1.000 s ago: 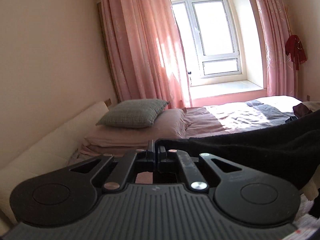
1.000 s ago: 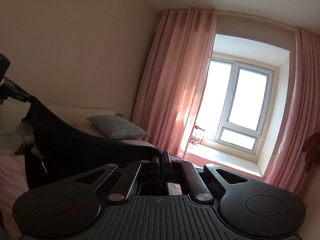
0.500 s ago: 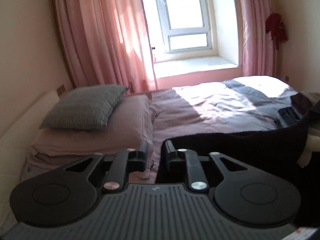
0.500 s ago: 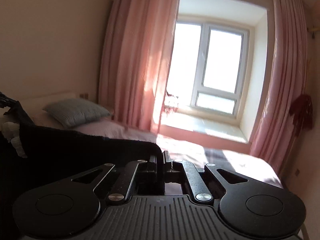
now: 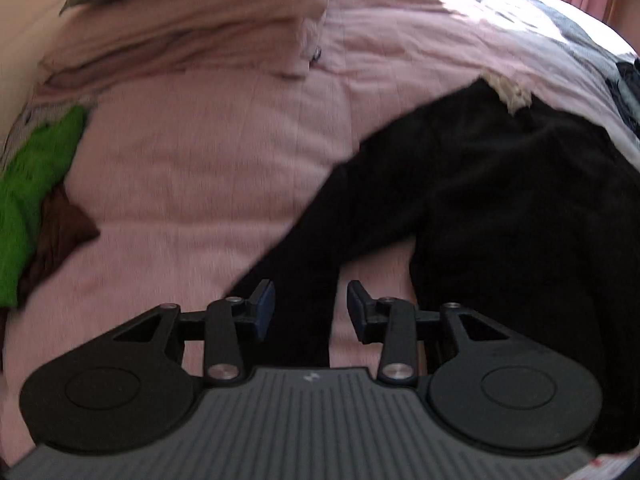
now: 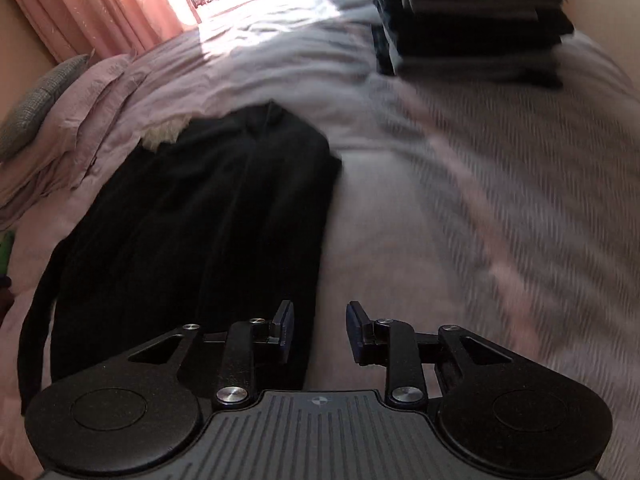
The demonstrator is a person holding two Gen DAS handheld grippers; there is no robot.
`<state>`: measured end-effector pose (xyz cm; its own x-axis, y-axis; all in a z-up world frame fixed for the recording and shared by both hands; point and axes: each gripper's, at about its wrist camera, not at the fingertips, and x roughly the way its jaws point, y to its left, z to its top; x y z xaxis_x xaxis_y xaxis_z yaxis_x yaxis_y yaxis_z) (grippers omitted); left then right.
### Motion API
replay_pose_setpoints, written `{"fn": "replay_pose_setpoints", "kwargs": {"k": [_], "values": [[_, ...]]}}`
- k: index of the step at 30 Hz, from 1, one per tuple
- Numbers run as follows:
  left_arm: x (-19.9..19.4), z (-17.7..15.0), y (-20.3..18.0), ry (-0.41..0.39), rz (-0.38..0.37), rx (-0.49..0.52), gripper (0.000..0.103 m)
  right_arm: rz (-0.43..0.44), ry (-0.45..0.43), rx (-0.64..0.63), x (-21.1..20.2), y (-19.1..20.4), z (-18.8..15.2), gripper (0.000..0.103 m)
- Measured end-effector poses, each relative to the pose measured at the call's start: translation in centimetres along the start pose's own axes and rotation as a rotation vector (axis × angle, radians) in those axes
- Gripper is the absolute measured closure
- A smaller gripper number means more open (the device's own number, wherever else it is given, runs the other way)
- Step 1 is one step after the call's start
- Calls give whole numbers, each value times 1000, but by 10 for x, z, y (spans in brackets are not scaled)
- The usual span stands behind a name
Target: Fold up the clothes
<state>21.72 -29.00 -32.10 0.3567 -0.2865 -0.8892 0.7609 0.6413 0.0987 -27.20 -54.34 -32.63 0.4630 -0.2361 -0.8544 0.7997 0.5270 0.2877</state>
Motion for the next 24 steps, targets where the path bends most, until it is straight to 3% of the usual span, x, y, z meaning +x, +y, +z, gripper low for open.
{"fn": "replay_pose_setpoints", "kwargs": {"k": [3,6,9,12,13,18,21,24], "values": [[-10,-56,-15,75,-31,-56,68,44,16,-146,-1,30,-27,71],[-15,-90,-32,110,-64,-83,68,64,41,-352,16,58,-48,70],[-20,-108,-49,110,-80,-86,68,8,43,-528,41,71,-63,70],[-23,-115,-59,107,-89,-111,67,-16,2,-531,52,61,-60,74],[-24,-116,-61,106,-88,-114,67,7,-7,-498,50,52,-54,103],[-41,-123,-68,76,-72,-99,67,-107,-180,-355,-10,-7,11,103],[-50,-123,-70,56,-72,-104,67,-241,-309,-325,-49,-58,66,103],[-54,-121,-71,43,-75,-111,67,-454,-382,-333,-61,-106,127,103]]}}
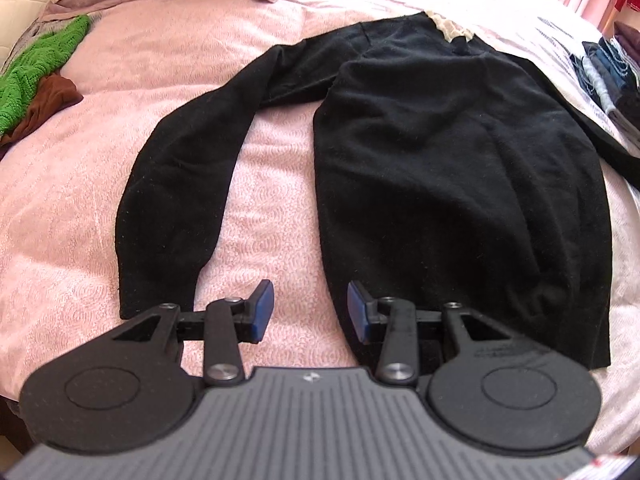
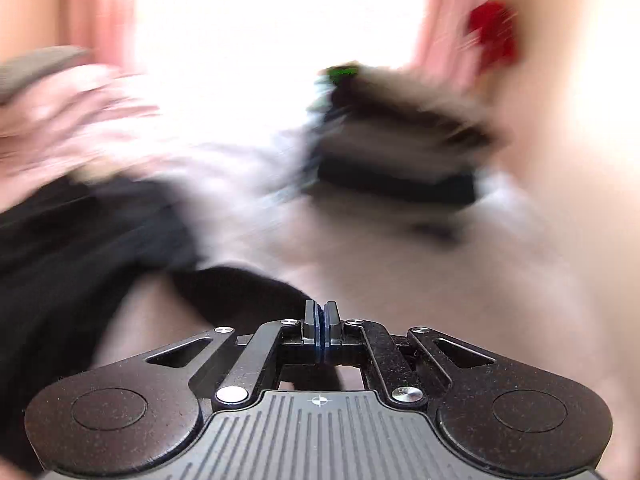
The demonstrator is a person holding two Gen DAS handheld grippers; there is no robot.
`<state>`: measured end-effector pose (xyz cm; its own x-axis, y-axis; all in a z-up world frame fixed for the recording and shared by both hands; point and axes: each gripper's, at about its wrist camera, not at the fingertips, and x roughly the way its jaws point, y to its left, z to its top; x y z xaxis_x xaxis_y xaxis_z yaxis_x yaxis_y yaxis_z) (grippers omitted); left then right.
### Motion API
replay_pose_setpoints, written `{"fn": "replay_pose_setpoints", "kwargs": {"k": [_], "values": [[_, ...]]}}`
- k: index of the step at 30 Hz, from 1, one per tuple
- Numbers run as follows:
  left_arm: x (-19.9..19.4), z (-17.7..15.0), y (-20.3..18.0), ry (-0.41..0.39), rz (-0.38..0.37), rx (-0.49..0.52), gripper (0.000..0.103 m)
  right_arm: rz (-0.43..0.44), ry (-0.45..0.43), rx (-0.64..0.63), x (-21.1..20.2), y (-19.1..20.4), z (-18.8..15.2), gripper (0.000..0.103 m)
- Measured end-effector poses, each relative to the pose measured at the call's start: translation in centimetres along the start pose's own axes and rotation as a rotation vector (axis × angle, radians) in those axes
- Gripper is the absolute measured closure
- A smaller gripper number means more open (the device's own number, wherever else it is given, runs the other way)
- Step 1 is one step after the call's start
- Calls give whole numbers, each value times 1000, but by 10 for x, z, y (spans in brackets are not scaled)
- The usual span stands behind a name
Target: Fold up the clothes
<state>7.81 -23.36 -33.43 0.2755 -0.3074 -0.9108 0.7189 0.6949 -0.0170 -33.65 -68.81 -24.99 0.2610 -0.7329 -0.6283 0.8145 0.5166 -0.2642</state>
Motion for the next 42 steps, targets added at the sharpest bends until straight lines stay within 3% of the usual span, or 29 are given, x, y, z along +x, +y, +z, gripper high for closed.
{"fn": "replay_pose_setpoints", "kwargs": {"k": [3,6,8,9,10,14,17,21,24,26,27,28,30,33,37,42], "values": [[1,-1,-4,-3,-5,11,67,-193,53,98,52,-55,20,103],[4,-5,-8,6,-13,16,66,-200,149,287,76,-90,17,99],[6,-9,-7,15,-23,5,64,-29,126,407,64,-87,-5,83],[9,-12,-6,27,-33,-9,63,76,139,443,55,-77,-20,62],[11,-15,-5,46,-43,-29,63,165,158,470,49,-63,-35,53],[15,-30,1,79,-90,-100,62,548,344,552,20,20,-114,52],[19,-42,10,91,-144,-196,55,688,474,622,1,71,-161,52],[31,-54,14,106,-196,-296,54,670,457,661,-25,88,-181,53],[45,-58,10,120,-275,-344,56,662,476,653,-28,86,-183,53],[52,-59,6,140,-346,-366,78,645,474,635,-28,83,-177,53],[53,-58,3,142,-361,-351,97,631,469,628,-30,81,-175,53],[52,-57,3,137,-363,-343,98,615,464,626,-33,82,-174,53],[37,-50,13,89,-343,-306,98,598,452,632,-38,82,-170,53],[13,-36,50,8,-250,-258,96,632,420,593,-39,102,-156,52],[21,-15,80,25,-210,-243,96,715,464,572,-38,138,-161,52],[38,-9,70,65,-182,-206,96,841,498,725,-32,172,-182,52]]}}
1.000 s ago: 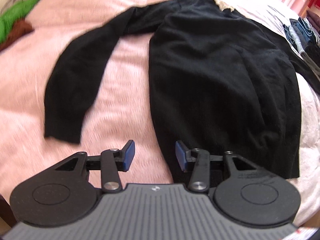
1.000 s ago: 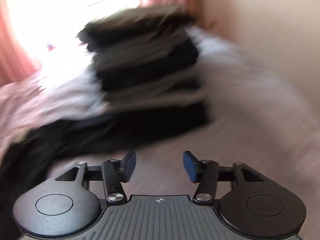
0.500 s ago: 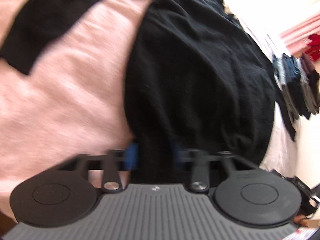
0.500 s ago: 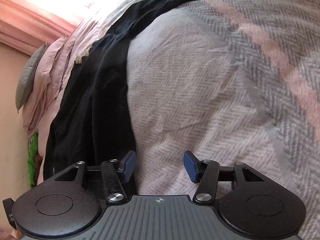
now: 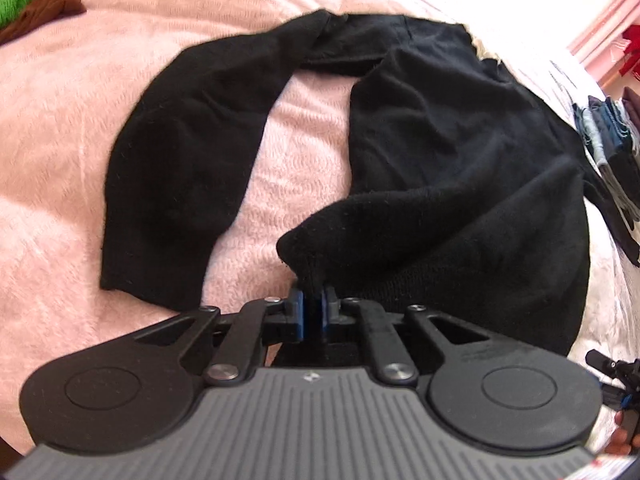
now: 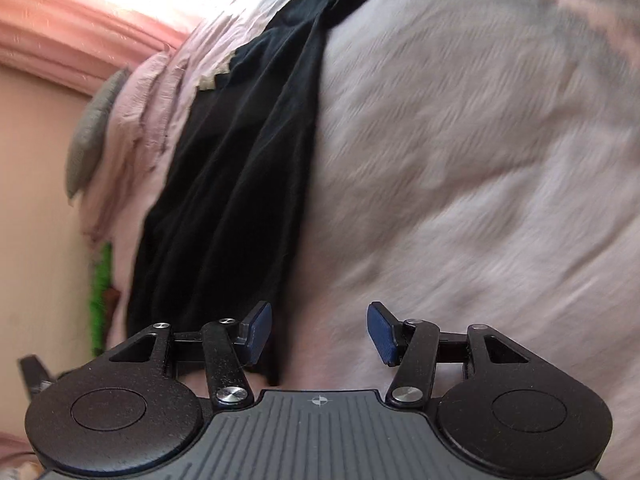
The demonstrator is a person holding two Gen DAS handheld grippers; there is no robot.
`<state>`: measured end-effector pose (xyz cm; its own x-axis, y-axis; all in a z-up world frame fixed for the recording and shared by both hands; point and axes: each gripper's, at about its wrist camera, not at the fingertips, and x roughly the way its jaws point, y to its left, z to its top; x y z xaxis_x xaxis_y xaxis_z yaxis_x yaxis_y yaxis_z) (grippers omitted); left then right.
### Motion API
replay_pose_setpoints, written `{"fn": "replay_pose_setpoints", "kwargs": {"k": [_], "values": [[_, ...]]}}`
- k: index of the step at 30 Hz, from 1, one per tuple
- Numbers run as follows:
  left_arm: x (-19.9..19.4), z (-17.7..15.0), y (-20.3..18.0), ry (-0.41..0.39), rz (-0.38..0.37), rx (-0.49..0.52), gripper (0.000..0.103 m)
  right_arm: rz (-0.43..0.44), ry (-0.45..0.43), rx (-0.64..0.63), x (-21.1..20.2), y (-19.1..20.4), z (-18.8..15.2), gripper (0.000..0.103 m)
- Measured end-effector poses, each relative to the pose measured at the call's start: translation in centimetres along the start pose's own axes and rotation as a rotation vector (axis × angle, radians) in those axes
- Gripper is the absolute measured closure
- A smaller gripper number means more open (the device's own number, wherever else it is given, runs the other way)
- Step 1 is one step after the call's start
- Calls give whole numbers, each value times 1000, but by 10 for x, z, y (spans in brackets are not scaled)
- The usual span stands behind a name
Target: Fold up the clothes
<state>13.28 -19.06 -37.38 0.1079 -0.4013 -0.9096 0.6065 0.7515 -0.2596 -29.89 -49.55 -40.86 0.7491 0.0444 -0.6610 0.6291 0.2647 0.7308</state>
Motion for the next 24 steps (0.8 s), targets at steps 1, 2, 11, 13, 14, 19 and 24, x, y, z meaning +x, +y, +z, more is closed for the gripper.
{"fn": "replay_pose_setpoints", "kwargs": {"k": [1,2,11,13,14,19,24], "values": [[1,-2,5,5,-1,-12,95,26,-4,17,6,-1,-4,53],[2,-3,7,8,-5,-25,95,36,-11,26,12,-2,-6,53],[1,-2,0,27,-16,-23,97,121,18,10,31,8,11,102],[-14,-8,-8,25,-57,0,97,130,34,-38,-2,9,23,103],[-20,-12,-12,36,-85,8,97,118,44,-66,-24,8,29,103],[-37,-55,-54,53,-202,61,96,-16,87,-149,-90,-13,63,103],[-5,-90,-79,43,-98,124,95,-183,164,-256,-60,-29,67,103]]}}
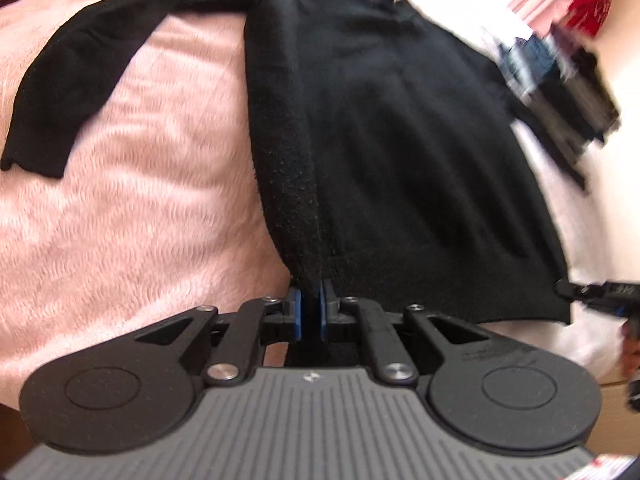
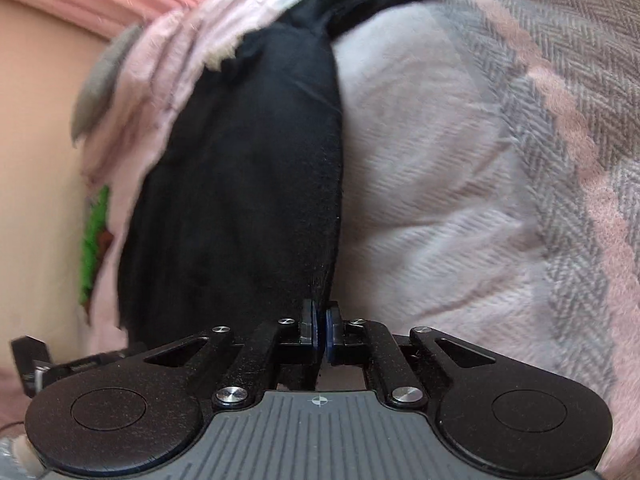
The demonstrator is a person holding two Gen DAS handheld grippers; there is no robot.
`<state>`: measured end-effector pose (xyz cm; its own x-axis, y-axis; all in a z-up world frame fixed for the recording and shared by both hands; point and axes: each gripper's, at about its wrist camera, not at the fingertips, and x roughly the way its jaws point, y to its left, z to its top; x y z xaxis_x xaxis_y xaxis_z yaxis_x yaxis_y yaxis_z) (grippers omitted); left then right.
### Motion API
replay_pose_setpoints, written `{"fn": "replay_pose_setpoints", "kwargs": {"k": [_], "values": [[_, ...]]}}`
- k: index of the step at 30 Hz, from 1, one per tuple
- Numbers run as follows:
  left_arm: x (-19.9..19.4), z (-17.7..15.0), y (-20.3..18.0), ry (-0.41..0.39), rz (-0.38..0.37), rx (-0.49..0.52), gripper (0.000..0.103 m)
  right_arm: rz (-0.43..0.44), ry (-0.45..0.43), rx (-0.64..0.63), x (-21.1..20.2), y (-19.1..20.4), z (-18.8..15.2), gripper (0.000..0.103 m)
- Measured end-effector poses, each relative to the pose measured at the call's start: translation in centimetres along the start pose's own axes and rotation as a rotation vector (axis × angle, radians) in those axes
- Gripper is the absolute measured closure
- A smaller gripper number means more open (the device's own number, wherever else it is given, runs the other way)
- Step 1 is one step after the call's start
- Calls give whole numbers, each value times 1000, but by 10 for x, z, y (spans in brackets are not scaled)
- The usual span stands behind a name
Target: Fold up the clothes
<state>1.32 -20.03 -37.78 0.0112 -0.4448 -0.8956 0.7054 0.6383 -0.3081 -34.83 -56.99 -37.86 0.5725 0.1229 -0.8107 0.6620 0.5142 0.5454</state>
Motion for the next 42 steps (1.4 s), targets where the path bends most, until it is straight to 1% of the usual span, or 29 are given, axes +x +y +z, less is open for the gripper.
{"fn": "replay_pose_setpoints", "kwargs": {"k": [1,3,5,6,7,8,9,11,13,15,16,18,19,20,22,23,25,27,29,30,31,32,33,34,36,37,39,40,42], "values": [[8,-4,1,6,26,-3,94,-31,9,1,9,-4,-3,103],[10,-7,4,3,38,-4,91,-82,35,5,18,-6,-5,103],[1,-6,2,11,72,40,83,-146,53,-64,15,6,-2,99],[-6,-5,2,10,95,69,76,-205,57,-110,11,15,2,88],[-13,-4,4,5,125,96,77,-275,46,-163,8,30,6,72],[-20,-4,6,0,159,118,79,-334,15,-210,1,40,10,69],[-27,-3,8,-14,183,129,81,-369,-34,-258,-5,50,15,67],[-38,1,16,-64,189,109,81,-352,-144,-355,-13,68,23,67],[-39,5,22,-105,161,50,81,-274,-208,-417,-5,81,27,67],[-25,8,23,-102,126,2,81,-221,-170,-445,22,85,24,67],[-15,8,23,-81,112,-1,80,-239,-120,-447,39,82,21,67],[-2,6,22,-28,144,18,81,-361,8,-454,65,71,8,68],[-5,8,23,-39,166,36,83,-367,-12,-474,63,71,2,68],[-11,10,26,-64,189,48,83,-365,-19,-473,51,63,-3,68],[-26,19,37,-134,281,87,80,-371,6,-400,43,61,2,68],[-31,26,44,-164,340,112,76,-364,9,-347,38,58,7,68],[-33,41,58,-197,445,175,50,-331,3,-229,37,54,25,67],[-21,55,68,-192,534,264,47,-351,-9,-145,39,51,39,67],[0,63,77,-142,572,366,51,-373,-28,-66,46,57,56,67],[8,65,84,-94,567,408,58,-374,-40,-34,47,57,62,67],[12,67,87,-74,544,443,70,-377,-51,-11,49,57,66,67],[9,70,91,-67,517,476,77,-386,-61,3,50,59,71,67],[6,76,95,-55,494,500,97,-400,-71,13,50,61,76,67],[-1,84,101,-60,471,498,99,-417,-87,23,50,63,85,67],[-20,110,123,-116,434,424,99,-437,-117,40,47,69,93,67],[-31,124,136,-150,436,385,99,-443,-134,47,46,80,99,67],[-54,165,172,-264,463,283,99,-449,-163,51,42,85,110,67],[-69,187,192,-327,488,216,99,-458,-174,51,54,100,116,67],[-90,225,236,-410,535,71,98,-468,-185,54,56,106,122,67]]}}
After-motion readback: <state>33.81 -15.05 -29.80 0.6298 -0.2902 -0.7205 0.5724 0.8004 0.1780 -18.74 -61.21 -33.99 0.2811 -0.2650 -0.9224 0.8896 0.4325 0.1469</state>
